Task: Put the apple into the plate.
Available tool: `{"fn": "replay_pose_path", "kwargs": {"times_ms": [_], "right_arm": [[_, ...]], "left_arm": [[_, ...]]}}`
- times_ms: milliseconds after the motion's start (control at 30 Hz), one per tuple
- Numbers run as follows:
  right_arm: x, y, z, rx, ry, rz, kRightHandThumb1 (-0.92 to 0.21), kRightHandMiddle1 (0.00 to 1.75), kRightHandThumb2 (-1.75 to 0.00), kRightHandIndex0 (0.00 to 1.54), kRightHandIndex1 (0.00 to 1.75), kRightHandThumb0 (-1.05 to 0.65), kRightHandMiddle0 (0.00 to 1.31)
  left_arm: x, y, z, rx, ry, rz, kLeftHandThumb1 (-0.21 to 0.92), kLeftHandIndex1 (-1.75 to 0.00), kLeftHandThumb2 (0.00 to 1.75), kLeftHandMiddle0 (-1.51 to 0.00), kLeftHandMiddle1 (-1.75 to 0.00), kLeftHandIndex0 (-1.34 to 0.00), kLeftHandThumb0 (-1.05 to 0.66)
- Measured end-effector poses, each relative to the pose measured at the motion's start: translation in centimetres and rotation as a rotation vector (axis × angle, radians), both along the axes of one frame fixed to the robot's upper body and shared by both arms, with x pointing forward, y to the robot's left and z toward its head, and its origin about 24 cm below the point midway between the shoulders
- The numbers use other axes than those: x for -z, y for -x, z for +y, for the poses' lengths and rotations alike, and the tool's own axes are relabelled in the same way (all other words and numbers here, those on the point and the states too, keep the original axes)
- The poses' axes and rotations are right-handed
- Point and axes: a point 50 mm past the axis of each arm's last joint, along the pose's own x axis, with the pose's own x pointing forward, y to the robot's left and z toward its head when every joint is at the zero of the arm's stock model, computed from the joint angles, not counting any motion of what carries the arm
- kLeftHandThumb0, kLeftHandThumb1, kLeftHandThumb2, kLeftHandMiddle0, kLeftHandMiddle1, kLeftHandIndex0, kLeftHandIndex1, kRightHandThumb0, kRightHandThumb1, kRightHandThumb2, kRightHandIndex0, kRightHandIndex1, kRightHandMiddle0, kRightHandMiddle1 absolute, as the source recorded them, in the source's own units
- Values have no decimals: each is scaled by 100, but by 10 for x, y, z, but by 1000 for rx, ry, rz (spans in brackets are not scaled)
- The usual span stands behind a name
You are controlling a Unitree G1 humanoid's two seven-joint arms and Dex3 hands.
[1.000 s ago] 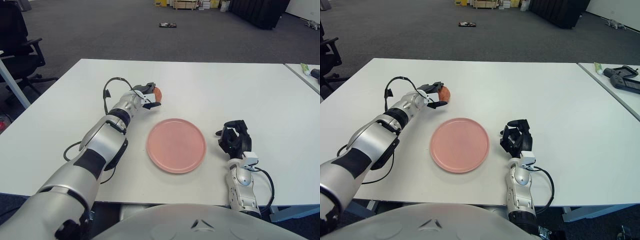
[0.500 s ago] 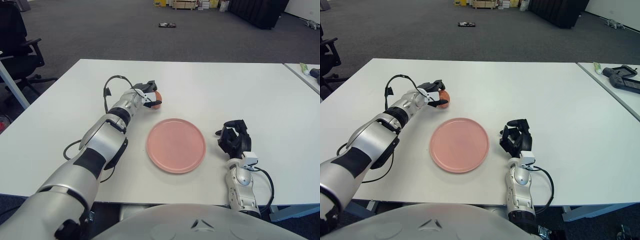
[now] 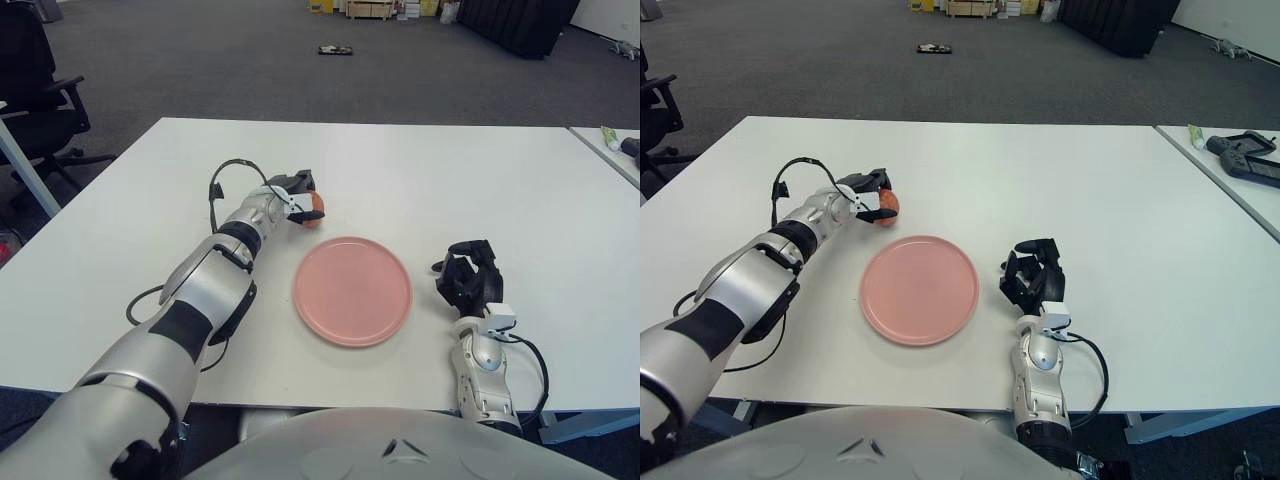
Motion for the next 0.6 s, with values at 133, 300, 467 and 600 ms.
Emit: {"fn": "replay_pose_path", "kwargs": {"times_ms": [133,300,467,600], "right_arm": [[0,0,0,-3,0,-2,-63,175,-93,61,158,-39,37],[0,0,0,-3,1,-5,-63,175,-93,62,158,-39,38],[-1,0,0,-3,2,-8,-63,175,-93,61,157,-39,37],[-1,0,0,-3,5,-9,-63,175,-92,61,157,-39,37]], "left_arm": [[0,0,0,3,-2,-1,92,-119,43,-1,-109,0,-94],[0,0,-2,9,-7,-1,92,-118,43,0,-105,0,-94],[1,1,-3,16,-13,-1,92,-117,43,0,-101,0,-95],[1,1,-3,24,-22,-2,92,-118,43,0,-99,0,-95]]}}
